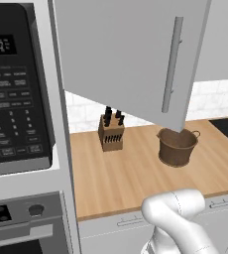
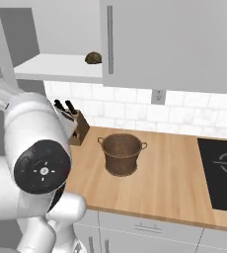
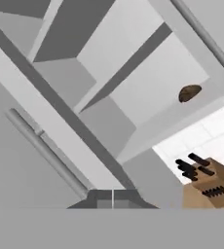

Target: Open the cabinet, pick up the bread from the cabinet and place it in the basket. Then move the basket to the dining counter.

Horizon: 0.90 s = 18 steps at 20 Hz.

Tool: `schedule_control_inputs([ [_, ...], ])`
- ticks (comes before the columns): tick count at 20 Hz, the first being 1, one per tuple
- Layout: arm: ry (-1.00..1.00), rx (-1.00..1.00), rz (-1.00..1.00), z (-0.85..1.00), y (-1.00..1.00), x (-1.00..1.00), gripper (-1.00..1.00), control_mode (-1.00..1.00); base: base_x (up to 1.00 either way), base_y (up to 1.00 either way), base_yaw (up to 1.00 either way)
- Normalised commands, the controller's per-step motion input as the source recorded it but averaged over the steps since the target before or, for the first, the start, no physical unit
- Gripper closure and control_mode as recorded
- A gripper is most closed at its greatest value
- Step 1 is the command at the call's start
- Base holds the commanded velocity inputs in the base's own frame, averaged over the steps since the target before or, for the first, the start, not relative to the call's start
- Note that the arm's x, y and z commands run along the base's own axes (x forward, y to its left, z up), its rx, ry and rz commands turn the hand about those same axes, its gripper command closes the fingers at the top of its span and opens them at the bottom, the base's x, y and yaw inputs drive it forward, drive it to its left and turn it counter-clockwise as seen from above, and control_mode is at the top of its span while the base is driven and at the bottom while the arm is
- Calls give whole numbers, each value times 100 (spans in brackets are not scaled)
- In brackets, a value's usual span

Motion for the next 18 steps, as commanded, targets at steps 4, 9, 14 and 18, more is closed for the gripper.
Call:
schedule_control_inputs([
  [4,8,40,57,0,-19,65,100,-100,0,0,0],
  [9,19,20,42,-4,7,78,100,-100,0,0,0],
  [14,17,6,6,-27,31,64,100,-100,0,0,0],
  [18,28,9,1,-30,31,78,100,-100,0,0,0],
])
